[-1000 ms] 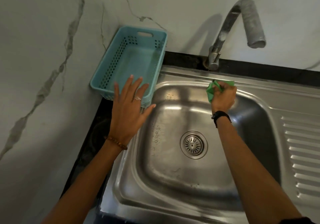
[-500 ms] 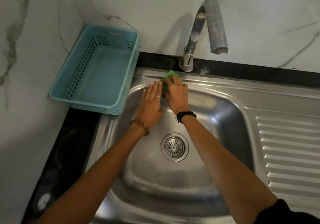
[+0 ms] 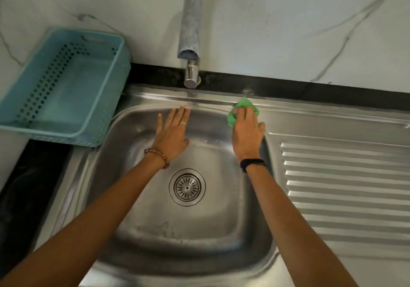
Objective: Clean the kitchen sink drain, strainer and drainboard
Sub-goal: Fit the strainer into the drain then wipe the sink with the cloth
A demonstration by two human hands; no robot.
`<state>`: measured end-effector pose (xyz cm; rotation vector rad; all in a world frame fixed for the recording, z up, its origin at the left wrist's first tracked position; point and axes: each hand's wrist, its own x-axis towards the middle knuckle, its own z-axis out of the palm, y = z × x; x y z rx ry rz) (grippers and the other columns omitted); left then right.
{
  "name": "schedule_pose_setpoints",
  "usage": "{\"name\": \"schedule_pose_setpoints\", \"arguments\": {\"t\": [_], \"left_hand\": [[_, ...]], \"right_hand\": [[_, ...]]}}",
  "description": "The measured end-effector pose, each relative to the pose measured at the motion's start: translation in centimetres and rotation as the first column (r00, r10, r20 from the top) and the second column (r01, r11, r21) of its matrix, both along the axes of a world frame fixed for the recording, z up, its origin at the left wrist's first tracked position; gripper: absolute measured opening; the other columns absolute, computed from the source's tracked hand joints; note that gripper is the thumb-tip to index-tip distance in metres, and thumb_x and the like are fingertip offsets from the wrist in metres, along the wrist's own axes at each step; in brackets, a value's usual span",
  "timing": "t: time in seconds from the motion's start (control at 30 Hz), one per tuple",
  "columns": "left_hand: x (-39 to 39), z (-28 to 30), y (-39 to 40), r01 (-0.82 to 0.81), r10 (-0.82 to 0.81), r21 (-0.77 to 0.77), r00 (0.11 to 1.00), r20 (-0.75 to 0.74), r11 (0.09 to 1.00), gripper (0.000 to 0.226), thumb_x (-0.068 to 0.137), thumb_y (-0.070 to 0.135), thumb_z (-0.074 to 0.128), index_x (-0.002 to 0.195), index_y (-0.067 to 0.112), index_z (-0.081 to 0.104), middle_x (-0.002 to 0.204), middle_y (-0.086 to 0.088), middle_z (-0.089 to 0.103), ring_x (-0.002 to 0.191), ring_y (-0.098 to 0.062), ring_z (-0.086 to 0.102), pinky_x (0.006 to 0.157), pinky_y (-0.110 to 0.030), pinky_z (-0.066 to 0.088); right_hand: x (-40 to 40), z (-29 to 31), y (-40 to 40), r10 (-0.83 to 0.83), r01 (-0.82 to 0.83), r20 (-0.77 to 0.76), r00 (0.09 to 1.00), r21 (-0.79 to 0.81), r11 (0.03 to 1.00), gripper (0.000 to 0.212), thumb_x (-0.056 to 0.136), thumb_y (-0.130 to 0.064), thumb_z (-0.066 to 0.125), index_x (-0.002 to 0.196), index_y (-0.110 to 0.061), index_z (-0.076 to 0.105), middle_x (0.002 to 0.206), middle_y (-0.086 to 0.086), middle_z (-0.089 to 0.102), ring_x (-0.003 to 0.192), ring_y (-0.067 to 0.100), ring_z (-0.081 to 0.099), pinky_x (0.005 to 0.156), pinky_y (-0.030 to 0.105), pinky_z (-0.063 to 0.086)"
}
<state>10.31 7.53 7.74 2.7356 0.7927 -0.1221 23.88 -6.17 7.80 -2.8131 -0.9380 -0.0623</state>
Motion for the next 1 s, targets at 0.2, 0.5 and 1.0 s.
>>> {"name": "schedule_pose_setpoints", "arguments": {"t": [0.2, 0.5, 1.0], "left_hand": [[-1.7, 1.4, -4.9, 0.025, -0.028, -0.153, 0.999, -0.018, 0.988, 0.081, 0.09, 0.031, 0.051, 0.147, 0.022, -0.007, 0.157, -0.001, -0.009, 0.143, -0.022, -0.014, 0.113, -0.049, -0.01], [-17.6, 1.5, -9.0, -0.131, 0.087, -0.378, 0.987, -0.132, 0.916, 0.075, 0.088, 0.044, 0.05, 0.145, 0.035, 0.001, 0.157, 0.005, -0.004, 0.143, -0.019, -0.013, 0.114, -0.048, -0.009], [-29.0, 4.9, -9.5, -0.195, 0.714, -0.79, 0.588, 0.38, 0.581, 0.039, 0.097, 0.01, 0.037, 0.134, 0.02, 0.043, 0.14, 0.004, 0.045, 0.131, -0.009, 0.039, 0.113, -0.035, 0.028]], "right_hand": [[-1.0, 1.0, -5.3, -0.114, 0.119, 0.036, 0.993, -0.2, 0.973, 0.05, 0.083, 0.005, 0.051, 0.129, -0.003, 0.034, 0.125, 0.017, 0.043, 0.11, 0.032, 0.049, 0.086, 0.045, 0.046], [-11.7, 2.6, -14.0, -0.129, 0.088, -0.058, 0.99, -0.458, 0.884, 0.032, 0.093, -0.008, 0.044, 0.124, -0.004, 0.048, 0.134, 0.013, 0.04, 0.115, 0.03, 0.048, 0.09, 0.04, 0.045], [-28.0, 3.0, -5.0, 0.074, -0.303, -0.765, 0.639, -0.163, 0.939, 0.031, 0.091, -0.026, 0.046, 0.102, -0.002, 0.062, 0.111, 0.02, 0.064, 0.105, 0.035, 0.058, 0.086, 0.032, 0.042]]}}
